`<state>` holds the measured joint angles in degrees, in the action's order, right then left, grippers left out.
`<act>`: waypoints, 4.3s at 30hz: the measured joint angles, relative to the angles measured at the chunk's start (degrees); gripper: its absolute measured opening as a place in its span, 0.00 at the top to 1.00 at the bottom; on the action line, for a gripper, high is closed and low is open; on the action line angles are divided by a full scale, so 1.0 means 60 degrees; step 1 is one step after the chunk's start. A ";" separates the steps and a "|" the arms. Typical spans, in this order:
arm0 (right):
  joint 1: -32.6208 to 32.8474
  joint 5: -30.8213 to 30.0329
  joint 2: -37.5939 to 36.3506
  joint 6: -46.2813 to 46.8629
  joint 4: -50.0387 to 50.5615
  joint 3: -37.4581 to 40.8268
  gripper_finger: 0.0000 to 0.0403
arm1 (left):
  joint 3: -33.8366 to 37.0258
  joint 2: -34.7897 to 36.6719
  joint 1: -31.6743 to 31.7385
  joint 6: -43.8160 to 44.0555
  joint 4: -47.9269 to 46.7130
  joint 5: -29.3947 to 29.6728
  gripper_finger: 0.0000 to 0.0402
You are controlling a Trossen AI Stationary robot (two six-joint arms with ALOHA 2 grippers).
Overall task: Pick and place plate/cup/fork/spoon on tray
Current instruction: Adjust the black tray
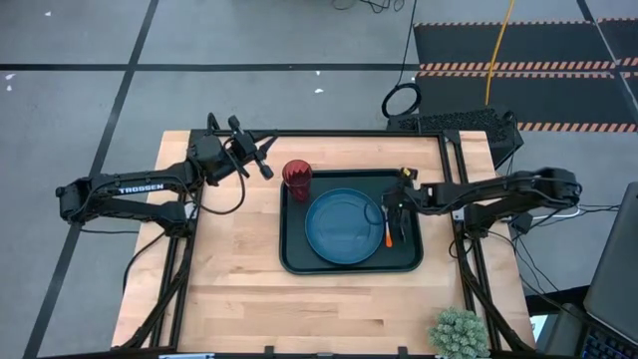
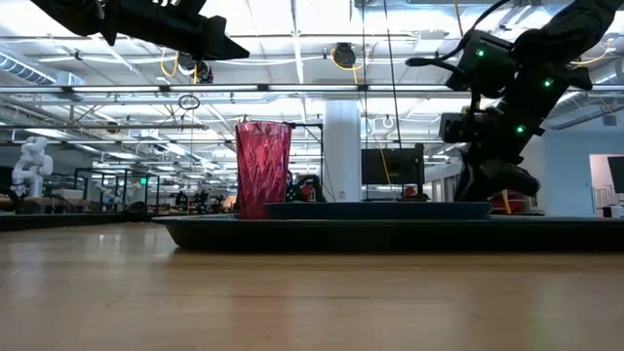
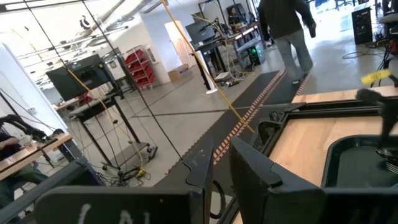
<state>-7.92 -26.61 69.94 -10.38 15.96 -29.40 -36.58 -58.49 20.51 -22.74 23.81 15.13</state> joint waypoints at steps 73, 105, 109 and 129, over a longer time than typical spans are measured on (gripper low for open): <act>0.0307 0.3208 -0.2009 1.2685 0.5100 0.0975 0.77 | 0.0000 0.0002 -0.0532 -0.0259 -0.0543 -0.0002 0.86; 0.0976 0.3369 -0.1990 1.3399 0.3561 0.0993 0.77 | 0.0000 0.0002 -0.0532 -0.0331 -0.0535 -0.0002 0.86; 0.1019 0.3473 -0.1994 1.3366 0.3520 0.0993 0.77 | 0.0000 0.0002 -0.0532 -0.0331 -0.0528 0.0001 0.86; 0.1424 0.3742 -0.1990 1.3323 0.2827 0.0993 0.77 | 0.0000 0.0006 -0.0532 -0.0342 -0.0499 0.0001 0.86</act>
<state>0.62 -4.16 58.00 69.56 32.92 -23.44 -36.58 -58.46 17.32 -24.79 20.82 15.13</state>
